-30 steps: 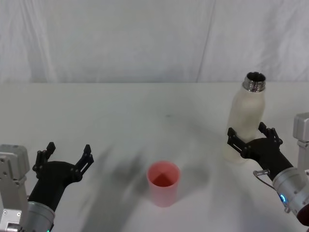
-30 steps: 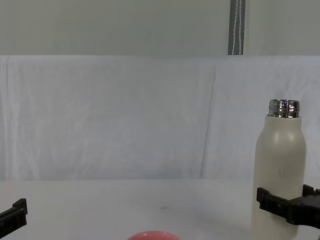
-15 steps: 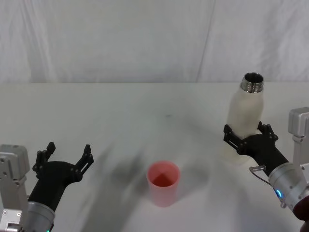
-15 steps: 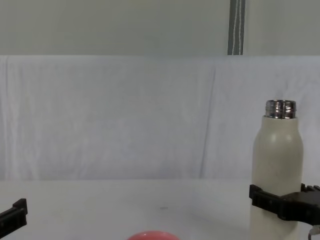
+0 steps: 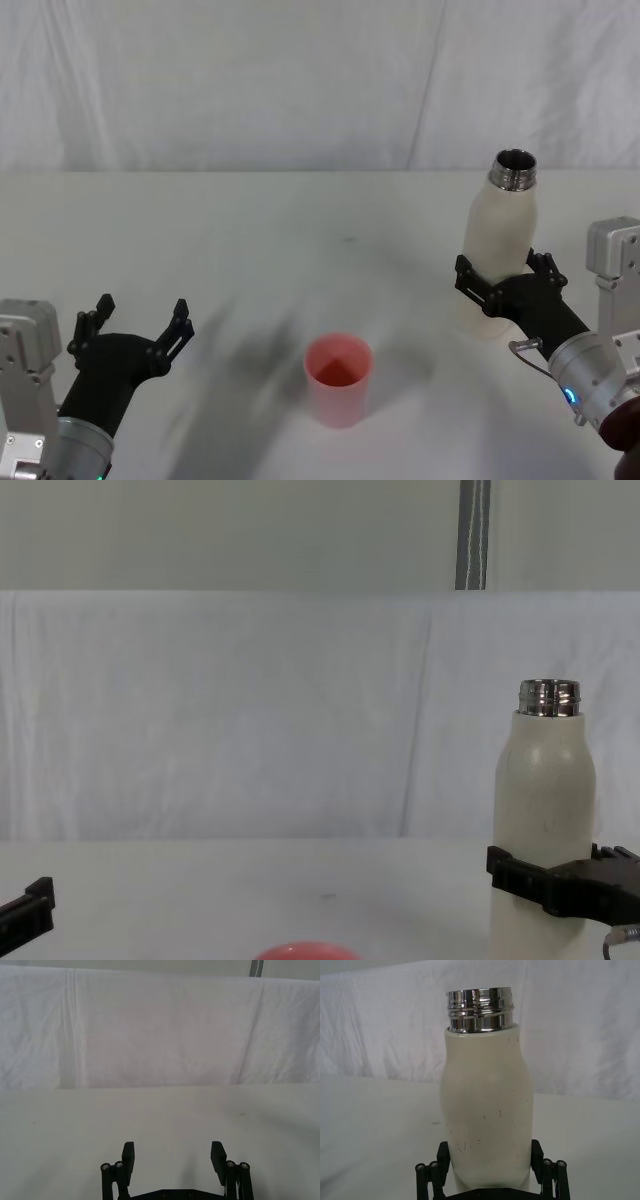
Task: Grasp the thermos with one hand and pour water into the cup lid.
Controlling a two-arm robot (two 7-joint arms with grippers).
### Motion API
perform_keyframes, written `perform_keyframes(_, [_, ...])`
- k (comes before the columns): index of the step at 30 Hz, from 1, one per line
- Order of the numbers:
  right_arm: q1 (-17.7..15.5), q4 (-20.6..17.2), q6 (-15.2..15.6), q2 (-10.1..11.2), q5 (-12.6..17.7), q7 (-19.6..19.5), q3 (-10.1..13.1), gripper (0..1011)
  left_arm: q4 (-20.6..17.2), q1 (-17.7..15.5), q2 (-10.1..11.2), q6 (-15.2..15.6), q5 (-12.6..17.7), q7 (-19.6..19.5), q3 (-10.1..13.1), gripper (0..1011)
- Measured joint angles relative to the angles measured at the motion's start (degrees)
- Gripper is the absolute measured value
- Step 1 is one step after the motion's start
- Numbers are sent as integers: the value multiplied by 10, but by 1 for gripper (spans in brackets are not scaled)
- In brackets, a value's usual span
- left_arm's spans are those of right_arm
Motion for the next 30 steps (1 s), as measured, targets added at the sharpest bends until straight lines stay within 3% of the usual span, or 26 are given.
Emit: perform_keyframes(30, [-1,0,0,0,0,-1,1,952,0,0,0,0,0,0,0,1001])
